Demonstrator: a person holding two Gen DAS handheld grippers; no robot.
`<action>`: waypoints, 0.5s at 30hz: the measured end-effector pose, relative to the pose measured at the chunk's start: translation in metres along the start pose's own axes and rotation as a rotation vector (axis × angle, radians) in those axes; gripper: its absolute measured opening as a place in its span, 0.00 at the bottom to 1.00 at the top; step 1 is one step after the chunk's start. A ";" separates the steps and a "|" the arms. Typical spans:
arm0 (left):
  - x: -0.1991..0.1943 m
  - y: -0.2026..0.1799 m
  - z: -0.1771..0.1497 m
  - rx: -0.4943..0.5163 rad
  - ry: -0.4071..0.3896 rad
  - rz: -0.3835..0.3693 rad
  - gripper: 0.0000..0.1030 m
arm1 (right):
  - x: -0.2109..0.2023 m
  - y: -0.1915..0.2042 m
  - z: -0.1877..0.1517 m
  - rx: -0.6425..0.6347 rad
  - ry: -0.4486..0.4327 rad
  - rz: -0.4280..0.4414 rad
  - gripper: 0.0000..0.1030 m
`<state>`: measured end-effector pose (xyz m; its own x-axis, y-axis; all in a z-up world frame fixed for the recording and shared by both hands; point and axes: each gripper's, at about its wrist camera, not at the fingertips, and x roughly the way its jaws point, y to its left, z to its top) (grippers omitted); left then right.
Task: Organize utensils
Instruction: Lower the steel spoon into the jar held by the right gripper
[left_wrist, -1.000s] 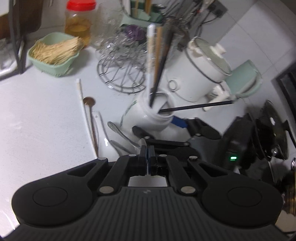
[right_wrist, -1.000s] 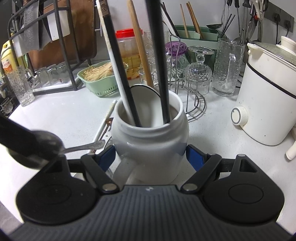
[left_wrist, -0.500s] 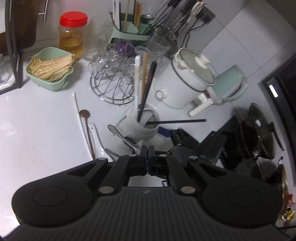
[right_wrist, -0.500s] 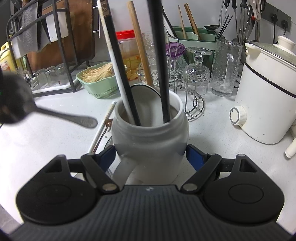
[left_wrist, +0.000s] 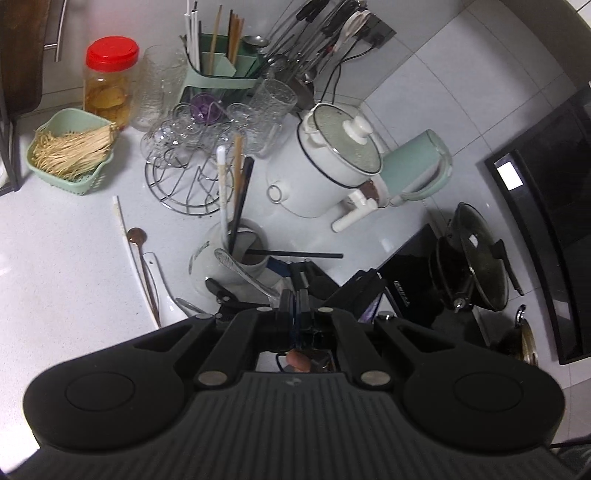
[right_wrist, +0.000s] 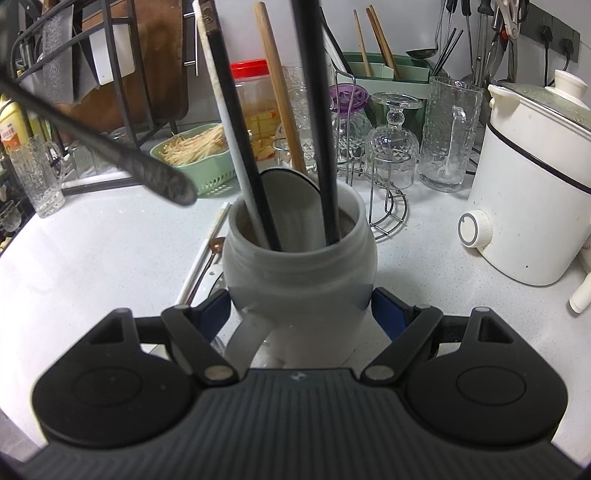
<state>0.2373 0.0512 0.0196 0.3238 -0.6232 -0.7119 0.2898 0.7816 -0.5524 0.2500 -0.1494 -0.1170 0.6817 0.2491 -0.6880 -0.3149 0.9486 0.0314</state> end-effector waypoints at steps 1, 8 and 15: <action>-0.001 0.000 0.002 -0.008 0.005 -0.010 0.01 | 0.000 0.000 0.000 -0.001 0.000 0.000 0.83; 0.007 -0.001 0.016 -0.029 0.017 -0.036 0.01 | 0.001 0.001 0.000 0.001 -0.001 -0.001 0.83; 0.029 0.001 0.026 -0.053 0.057 -0.073 0.01 | 0.001 0.003 0.001 0.002 -0.001 -0.003 0.83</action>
<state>0.2702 0.0336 0.0095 0.2510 -0.6771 -0.6918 0.2620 0.7355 -0.6248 0.2504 -0.1466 -0.1169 0.6828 0.2466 -0.6877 -0.3116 0.9497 0.0313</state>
